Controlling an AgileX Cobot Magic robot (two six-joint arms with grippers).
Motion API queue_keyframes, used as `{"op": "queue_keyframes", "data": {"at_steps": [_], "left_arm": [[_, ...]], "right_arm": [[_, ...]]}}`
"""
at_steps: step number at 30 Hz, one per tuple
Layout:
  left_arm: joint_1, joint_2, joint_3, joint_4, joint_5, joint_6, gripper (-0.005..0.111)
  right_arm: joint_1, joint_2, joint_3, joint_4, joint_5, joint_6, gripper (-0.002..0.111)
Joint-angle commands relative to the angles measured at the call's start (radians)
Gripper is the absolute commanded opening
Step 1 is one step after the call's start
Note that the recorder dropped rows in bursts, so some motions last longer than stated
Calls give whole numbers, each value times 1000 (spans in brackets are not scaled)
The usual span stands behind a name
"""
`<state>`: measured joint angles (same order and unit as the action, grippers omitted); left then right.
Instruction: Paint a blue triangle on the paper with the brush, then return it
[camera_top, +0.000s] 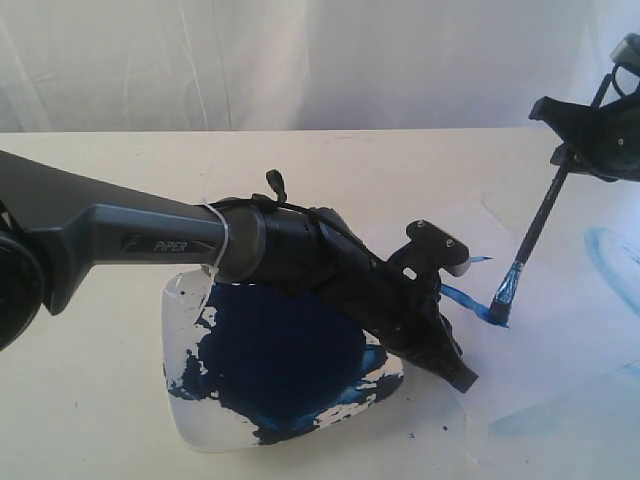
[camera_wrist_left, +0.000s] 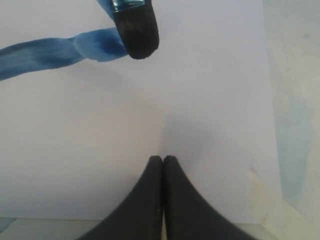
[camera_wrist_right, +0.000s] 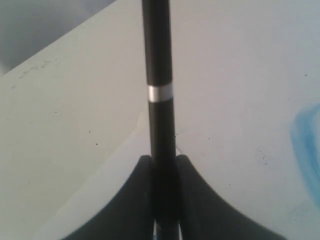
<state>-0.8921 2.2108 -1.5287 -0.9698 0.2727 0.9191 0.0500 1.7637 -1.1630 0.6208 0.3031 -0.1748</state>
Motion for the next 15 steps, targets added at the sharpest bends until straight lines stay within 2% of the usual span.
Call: {"op": "queue_keyframes", "data": {"at_steps": [1, 10, 15], "left_arm": [[3, -11, 3, -1, 8, -2, 0], [3, -11, 3, -1, 8, -2, 0], [3, -11, 3, -1, 8, -2, 0]], "right_arm": [[-7, -8, 4, -20, -12, 5, 0], [-29, -15, 4, -169, -5, 140, 0], [-29, -14, 4, -169, -30, 153, 0]]}}
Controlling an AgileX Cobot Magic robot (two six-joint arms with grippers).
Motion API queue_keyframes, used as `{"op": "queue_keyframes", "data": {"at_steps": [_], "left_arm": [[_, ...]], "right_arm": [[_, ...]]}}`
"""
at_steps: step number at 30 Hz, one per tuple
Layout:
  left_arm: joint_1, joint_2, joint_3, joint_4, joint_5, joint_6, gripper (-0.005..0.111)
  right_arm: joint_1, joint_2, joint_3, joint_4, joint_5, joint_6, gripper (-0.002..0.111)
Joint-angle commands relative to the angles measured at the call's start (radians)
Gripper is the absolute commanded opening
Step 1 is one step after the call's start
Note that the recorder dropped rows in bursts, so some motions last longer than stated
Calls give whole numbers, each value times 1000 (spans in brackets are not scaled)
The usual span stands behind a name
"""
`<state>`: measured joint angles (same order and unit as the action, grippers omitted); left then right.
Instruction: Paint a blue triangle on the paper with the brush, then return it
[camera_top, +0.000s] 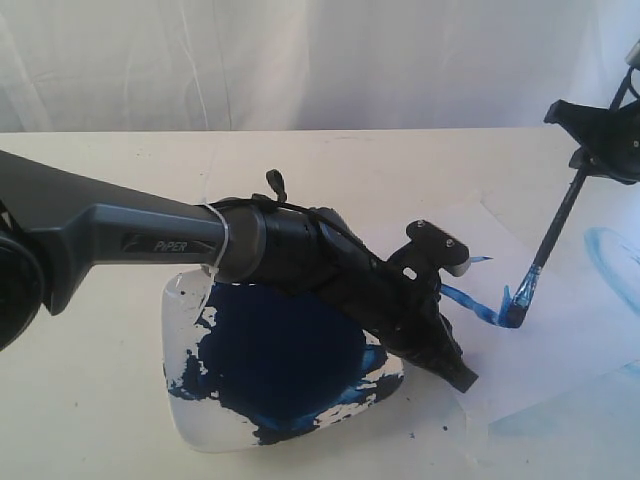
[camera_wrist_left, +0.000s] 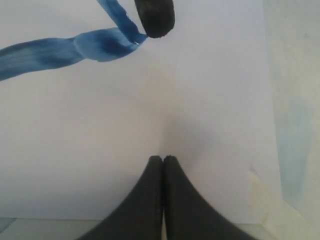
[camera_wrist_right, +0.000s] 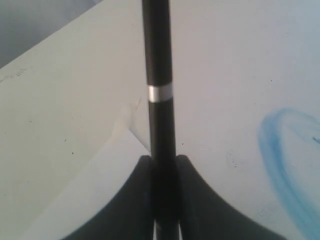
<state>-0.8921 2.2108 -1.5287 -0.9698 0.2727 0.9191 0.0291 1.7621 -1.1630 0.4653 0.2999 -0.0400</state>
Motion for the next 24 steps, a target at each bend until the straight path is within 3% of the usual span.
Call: {"op": "queue_keyframes", "data": {"at_steps": [1, 24], "left_arm": [[3, -11, 3, -1, 8, -2, 0], [3, -11, 3, -1, 8, -2, 0]], "right_arm": [[-8, -7, 4, -14, -29, 18, 0], [-8, 63, 1, -12, -121, 20, 0]]}}
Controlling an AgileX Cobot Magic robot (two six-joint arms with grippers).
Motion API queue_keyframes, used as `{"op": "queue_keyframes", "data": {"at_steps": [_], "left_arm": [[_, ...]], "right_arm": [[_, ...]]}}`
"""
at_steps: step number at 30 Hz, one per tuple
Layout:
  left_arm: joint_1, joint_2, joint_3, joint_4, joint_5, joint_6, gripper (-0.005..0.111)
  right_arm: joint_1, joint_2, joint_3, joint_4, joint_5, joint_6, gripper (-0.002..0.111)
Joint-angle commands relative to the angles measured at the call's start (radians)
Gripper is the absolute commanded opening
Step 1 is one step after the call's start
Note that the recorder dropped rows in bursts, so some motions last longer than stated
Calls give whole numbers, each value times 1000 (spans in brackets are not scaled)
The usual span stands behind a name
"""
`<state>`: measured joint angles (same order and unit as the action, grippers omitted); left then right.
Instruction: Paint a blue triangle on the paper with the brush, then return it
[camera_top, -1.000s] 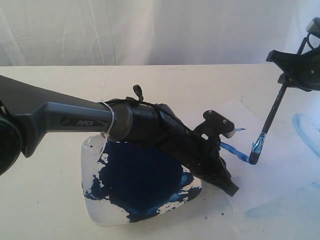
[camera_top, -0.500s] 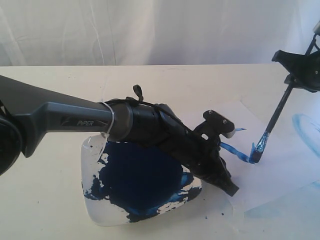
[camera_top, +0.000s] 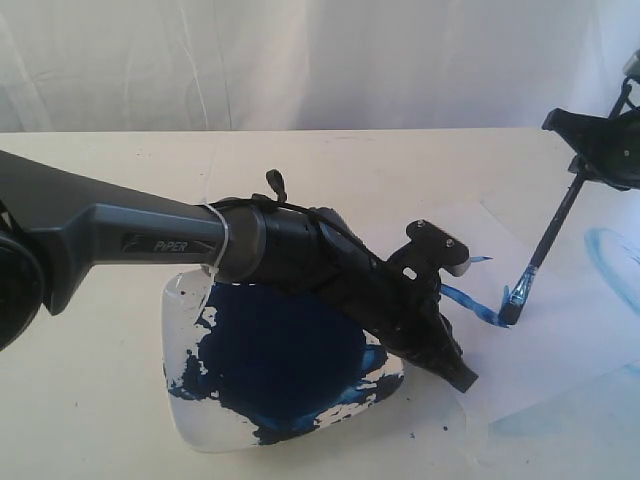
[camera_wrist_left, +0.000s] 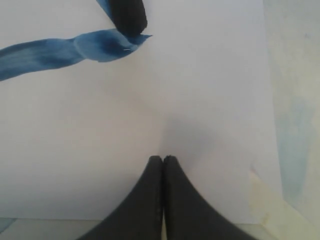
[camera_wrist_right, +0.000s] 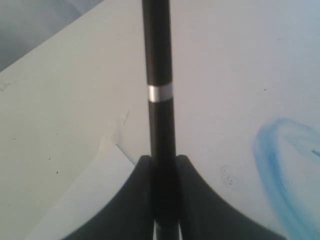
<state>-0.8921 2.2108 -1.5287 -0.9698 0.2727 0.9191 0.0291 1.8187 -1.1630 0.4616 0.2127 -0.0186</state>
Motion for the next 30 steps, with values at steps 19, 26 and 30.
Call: {"op": "queue_keyframes", "data": {"at_steps": [19, 26, 30], "left_arm": [[3, -11, 3, -1, 8, -2, 0], [3, -11, 3, -1, 8, -2, 0], [3, -11, 3, -1, 8, -2, 0]], "right_arm": [[-8, 49, -2, -6, -220, 26, 0], [-8, 70, -2, -6, -290, 39, 0], [-8, 90, -2, -6, -335, 39, 0]]}}
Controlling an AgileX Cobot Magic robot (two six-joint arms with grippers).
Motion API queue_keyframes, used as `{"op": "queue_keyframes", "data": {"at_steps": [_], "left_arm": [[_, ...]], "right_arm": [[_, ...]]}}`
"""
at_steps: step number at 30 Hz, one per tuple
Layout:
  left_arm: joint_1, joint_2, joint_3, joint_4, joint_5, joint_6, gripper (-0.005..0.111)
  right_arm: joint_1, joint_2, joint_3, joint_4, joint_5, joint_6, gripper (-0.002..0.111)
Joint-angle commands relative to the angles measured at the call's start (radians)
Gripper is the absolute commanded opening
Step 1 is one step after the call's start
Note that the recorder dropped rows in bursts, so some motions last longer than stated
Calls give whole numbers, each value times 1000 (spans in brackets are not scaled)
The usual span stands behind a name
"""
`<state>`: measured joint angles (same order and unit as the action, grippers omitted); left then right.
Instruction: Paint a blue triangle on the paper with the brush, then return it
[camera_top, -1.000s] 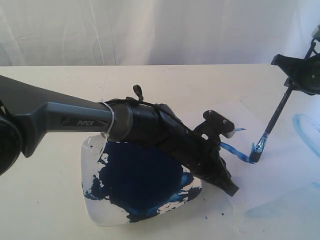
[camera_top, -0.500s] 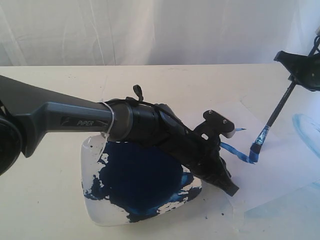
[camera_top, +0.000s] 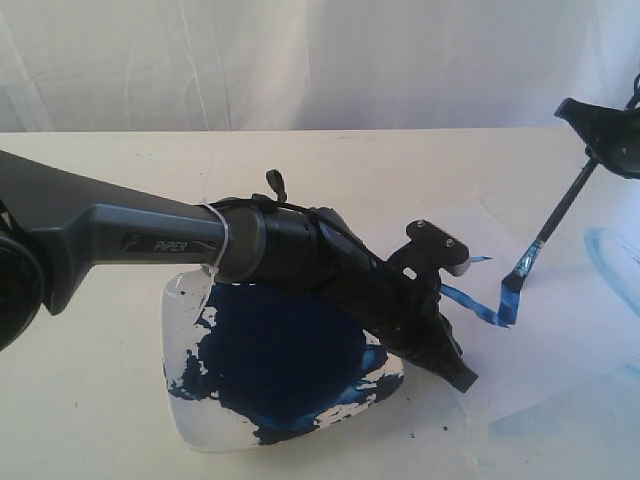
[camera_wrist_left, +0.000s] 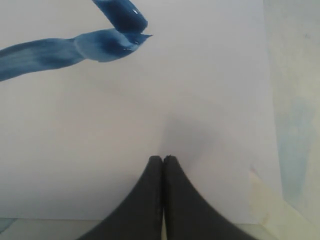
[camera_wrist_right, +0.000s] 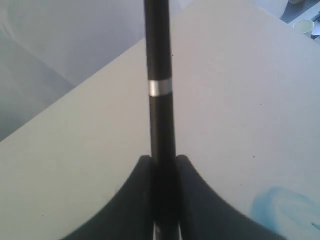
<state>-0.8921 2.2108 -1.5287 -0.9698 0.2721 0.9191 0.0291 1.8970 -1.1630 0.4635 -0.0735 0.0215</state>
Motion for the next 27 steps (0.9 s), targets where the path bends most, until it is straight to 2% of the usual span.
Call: {"op": "queue_keyframes", "data": {"at_steps": [1, 16, 27], "left_arm": [[3, -11, 3, -1, 9, -2, 0], [3, -11, 3, -1, 5, 0, 0], [3, -11, 3, -1, -14, 0, 0]], "right_arm": [[-8, 15, -2, -8, -67, 4, 0], [-8, 15, -2, -13, -243, 36, 0], [-8, -113, -2, -13, -129, 35, 0]]}}
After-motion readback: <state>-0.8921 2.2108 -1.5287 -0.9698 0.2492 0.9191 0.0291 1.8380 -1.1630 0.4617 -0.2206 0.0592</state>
